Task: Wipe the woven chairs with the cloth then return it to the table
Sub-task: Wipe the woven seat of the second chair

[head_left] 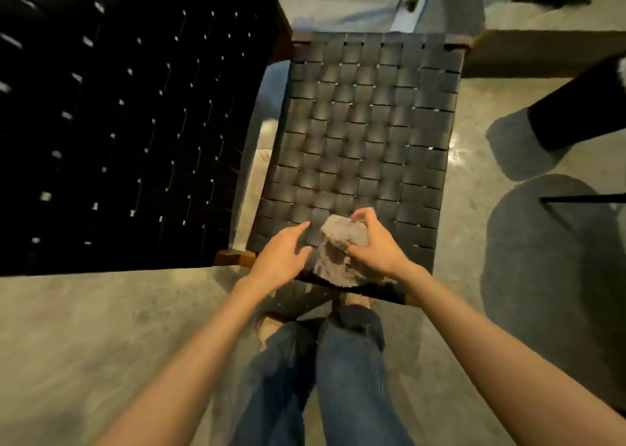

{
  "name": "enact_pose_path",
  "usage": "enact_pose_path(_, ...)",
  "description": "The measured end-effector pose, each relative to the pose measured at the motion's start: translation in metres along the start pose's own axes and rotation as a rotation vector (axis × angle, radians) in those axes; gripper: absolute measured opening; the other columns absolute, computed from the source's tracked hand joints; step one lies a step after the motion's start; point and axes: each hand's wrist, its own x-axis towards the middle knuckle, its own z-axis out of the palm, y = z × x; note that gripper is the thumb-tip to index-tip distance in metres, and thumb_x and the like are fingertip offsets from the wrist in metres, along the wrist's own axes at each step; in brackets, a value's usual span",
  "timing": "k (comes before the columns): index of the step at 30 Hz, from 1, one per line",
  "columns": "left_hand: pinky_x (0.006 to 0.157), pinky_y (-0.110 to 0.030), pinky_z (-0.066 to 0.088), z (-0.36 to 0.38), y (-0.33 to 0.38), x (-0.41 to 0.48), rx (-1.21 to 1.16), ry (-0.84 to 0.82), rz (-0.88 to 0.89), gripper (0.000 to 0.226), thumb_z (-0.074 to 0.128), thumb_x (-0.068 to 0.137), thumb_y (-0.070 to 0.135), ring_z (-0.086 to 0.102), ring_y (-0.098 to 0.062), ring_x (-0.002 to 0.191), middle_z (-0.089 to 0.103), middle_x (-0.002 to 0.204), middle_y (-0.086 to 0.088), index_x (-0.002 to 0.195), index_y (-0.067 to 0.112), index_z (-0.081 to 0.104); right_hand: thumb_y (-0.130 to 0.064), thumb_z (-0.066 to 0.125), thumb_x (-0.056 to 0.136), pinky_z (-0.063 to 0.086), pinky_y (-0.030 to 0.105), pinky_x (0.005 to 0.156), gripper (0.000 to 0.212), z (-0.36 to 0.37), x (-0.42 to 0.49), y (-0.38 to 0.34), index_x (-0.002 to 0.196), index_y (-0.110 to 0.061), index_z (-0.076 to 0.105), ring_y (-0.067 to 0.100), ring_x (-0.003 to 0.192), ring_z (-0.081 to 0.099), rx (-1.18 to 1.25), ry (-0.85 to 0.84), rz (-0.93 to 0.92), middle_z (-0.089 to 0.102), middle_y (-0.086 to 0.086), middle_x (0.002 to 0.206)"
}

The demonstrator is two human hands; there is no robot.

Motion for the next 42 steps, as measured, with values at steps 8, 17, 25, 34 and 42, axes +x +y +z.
enact_pose_path(8, 0.107, -0.023, 0.021, -0.019, 0.099, -0.046, -0.108, -0.214, 0.285, 0.100, 0.079, 0.074, 0.028, 0.024, -0.001, 0.134, 0.028, 0.153, 0.004, 0.149, 0.033, 0.013, -0.013, 0.070, 0.081, 0.051, 0.027, 0.082, 0.050, -0.070, -0.119, -0.031, 0.108, -0.021, 0.030, 0.012, 0.103, 0.051, 0.449, 0.184, 0.044, 0.042, -0.002, 0.109)
enact_pose_path(17, 0.083, 0.000, 0.040, 0.003, 0.120, -0.074, -0.111, -0.430, 0.397, 0.095, 0.073, 0.082, 0.024, 0.051, -0.005, 0.116, 0.049, 0.140, -0.004, 0.151, 0.027, 0.007, -0.010, 0.081, 0.070, 0.049, 0.012, 0.083, 0.080, -0.049, -0.208, -0.016, 0.118, -0.030, 0.021, 0.006, 0.113, 0.046, 0.619, 0.165, 0.108, 0.037, -0.003, 0.123)
enact_pose_path(25, 0.099, -0.020, 0.037, 0.006, 0.112, -0.108, 0.069, -0.447, 0.747, 0.069, 0.070, 0.084, 0.023, 0.041, -0.008, 0.115, 0.043, 0.131, 0.004, 0.138, 0.043, 0.031, -0.006, 0.059, 0.088, 0.047, 0.013, 0.070, 0.033, 0.019, -0.261, -0.029, 0.103, -0.027, 0.039, 0.004, 0.091, 0.055, 0.818, 0.487, 0.203, 0.054, 0.003, 0.110)
enact_pose_path(34, 0.074, -0.031, 0.052, 0.045, 0.108, -0.107, 0.232, -0.572, 0.741, 0.012, 0.057, 0.091, 0.037, 0.060, -0.010, 0.086, 0.063, 0.094, 0.007, 0.096, 0.025, 0.056, -0.013, 0.047, 0.097, 0.042, 0.007, 0.065, 0.020, 0.069, -0.290, -0.002, 0.095, -0.026, 0.061, -0.012, 0.079, 0.057, 0.842, 0.775, 0.386, 0.064, -0.024, 0.082)
enact_pose_path(42, 0.072, -0.032, 0.051, 0.110, 0.060, -0.071, 0.315, -0.629, 0.685, 0.014, 0.058, 0.093, 0.031, 0.059, -0.012, 0.084, 0.061, 0.092, 0.004, 0.098, 0.018, 0.059, -0.010, 0.050, 0.094, 0.042, 0.011, 0.083, 0.034, 0.111, -0.281, 0.070, 0.127, -0.015, 0.055, -0.006, 0.100, 0.058, 0.673, 1.157, 0.471, 0.061, -0.011, 0.109)
